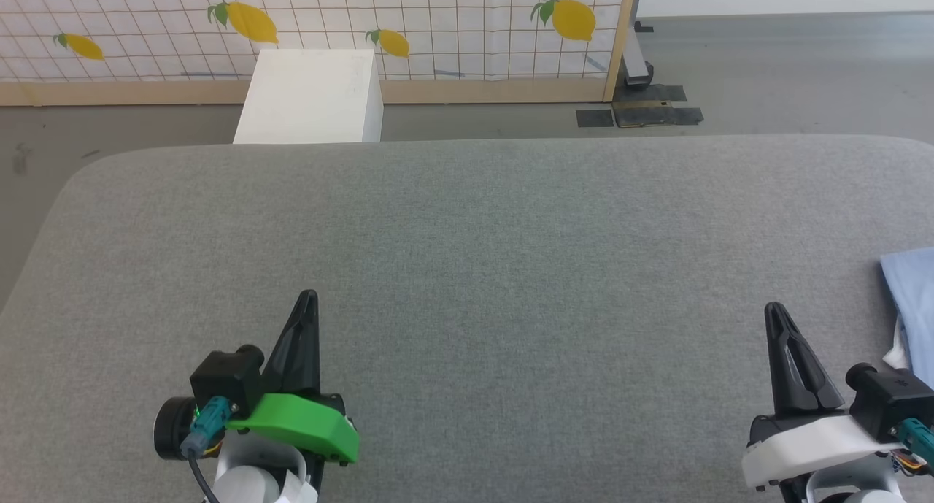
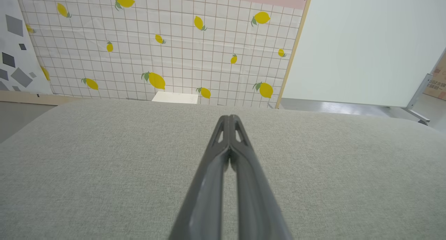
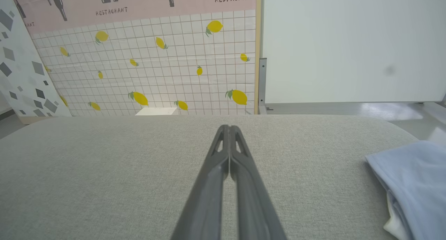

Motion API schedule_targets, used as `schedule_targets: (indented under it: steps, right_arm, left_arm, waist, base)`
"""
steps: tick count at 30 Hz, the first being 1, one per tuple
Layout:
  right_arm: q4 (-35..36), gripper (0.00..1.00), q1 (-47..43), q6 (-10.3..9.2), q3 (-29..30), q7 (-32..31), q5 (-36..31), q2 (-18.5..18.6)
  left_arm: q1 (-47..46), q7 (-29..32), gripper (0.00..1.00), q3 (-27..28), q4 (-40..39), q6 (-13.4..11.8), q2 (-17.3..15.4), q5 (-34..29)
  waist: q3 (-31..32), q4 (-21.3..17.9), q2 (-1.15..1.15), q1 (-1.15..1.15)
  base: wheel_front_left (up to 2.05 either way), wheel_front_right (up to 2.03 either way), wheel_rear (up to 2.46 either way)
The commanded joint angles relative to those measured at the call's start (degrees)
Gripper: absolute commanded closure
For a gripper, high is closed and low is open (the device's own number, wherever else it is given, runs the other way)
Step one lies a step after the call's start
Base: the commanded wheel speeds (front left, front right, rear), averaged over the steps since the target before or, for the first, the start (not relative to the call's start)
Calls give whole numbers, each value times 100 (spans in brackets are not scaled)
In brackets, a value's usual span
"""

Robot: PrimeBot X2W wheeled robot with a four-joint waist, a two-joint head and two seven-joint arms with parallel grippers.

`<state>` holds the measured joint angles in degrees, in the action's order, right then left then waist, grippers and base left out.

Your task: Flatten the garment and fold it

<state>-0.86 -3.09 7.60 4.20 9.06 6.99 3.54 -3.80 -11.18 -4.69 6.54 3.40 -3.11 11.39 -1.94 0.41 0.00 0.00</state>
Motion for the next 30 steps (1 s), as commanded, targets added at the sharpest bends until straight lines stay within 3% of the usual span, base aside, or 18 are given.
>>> schedule_targets:
  steps: [1, 30]
  right_arm:
    - [21, 100, 75, -3, -18, -30, -72, -15]
    - [43, 100, 153, -5, -152, -320, -280, -32]
  left_arm:
    - [75, 25, 100, 14, -37, -45, 6, -121]
    - [176, 387, 100, 165, -242, -143, 12, -458]
  waist:
    - [3, 0, 0, 0]
    - [66, -14, 0, 0]
  base:
    - [0, 0, 0]
    - [0, 0, 0]
